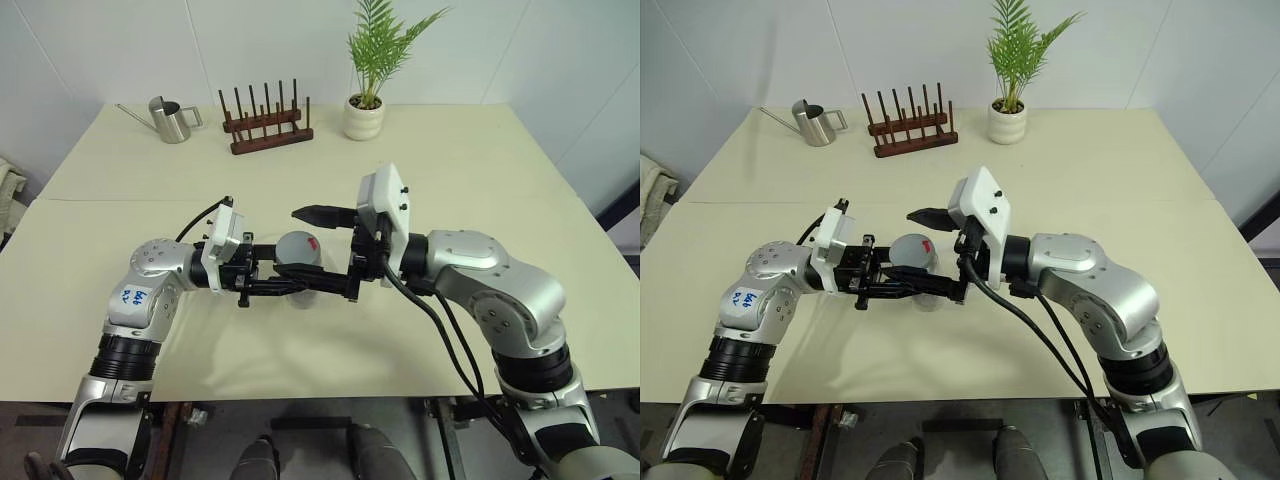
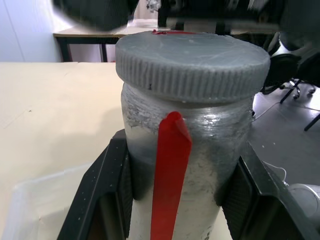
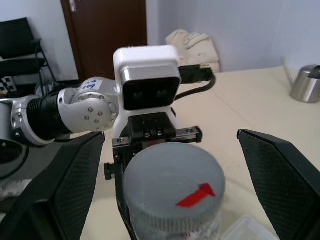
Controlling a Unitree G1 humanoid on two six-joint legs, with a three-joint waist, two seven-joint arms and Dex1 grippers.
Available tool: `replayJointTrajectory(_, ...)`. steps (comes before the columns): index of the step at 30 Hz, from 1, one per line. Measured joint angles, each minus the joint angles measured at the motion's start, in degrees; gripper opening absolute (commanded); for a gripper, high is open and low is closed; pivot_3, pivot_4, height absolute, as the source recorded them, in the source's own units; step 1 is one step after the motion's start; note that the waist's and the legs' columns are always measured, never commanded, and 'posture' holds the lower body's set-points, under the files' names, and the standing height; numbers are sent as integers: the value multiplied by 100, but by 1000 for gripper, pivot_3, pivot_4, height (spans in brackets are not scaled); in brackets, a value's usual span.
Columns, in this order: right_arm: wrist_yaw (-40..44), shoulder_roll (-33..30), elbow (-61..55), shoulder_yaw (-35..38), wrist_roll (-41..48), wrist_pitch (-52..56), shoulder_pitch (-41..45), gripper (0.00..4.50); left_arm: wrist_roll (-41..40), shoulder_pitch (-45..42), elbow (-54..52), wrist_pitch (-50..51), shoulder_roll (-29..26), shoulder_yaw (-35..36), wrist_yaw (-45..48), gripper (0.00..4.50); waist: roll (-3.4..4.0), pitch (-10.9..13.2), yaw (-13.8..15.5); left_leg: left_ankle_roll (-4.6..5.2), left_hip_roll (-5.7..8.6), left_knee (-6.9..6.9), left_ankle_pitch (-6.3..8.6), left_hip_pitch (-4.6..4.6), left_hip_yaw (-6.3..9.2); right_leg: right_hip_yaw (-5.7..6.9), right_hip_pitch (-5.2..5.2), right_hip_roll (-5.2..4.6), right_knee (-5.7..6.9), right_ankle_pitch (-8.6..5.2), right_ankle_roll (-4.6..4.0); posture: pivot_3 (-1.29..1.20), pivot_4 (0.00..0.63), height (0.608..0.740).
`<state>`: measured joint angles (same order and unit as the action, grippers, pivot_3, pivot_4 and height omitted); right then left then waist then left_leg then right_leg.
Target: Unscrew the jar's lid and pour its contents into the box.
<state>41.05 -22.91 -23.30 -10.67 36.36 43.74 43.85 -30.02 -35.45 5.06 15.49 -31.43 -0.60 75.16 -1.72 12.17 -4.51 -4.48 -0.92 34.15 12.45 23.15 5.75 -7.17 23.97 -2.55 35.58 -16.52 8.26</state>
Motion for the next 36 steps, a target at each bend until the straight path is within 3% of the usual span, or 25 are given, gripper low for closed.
replayJointTrajectory(22, 940, 282, 1176, -400, -653, -570, 548, 4470, 86, -4, 1, -67, 154, -99, 2, 1877, 1, 0, -8, -1, 0, 1, 0, 0, 4, 5, 2, 0, 8, 0, -1, 0, 150, 740)
replayJointTrajectory(36, 991, 1, 969, -306, -779, -585, 450, 4470, 97, -4, -2, -15, 163, -97, -66, 1877, 1, 0, -6, -1, 0, 1, 0, 0, 5, 5, 3, 0, 8, 0, -1, 0, 150, 740)
